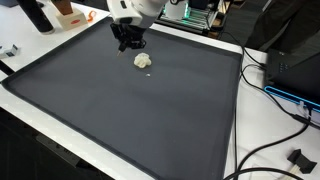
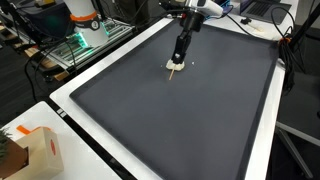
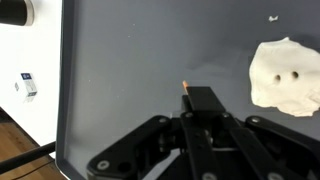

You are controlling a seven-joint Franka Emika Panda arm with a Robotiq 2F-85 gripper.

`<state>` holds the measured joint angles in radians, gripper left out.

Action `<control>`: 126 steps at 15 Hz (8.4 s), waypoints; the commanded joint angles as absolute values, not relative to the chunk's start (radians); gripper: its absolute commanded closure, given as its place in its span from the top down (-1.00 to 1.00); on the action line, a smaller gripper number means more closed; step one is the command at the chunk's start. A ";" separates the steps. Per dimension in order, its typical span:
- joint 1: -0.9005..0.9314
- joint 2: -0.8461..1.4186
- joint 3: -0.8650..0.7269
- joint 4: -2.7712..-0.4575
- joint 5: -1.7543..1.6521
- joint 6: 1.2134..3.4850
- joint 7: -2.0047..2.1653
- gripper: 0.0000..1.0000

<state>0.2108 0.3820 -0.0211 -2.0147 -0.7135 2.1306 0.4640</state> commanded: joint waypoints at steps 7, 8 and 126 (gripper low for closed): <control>0.113 0.262 0.025 -2.076 -0.480 2.206 0.121 -0.94; 0.108 0.254 0.026 -2.076 -0.449 2.203 0.084 -0.94; -0.131 0.227 -0.020 -2.080 0.800 1.993 -0.959 -0.94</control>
<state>-0.1560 0.3056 -0.0092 -2.0120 0.8166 1.9308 -0.9881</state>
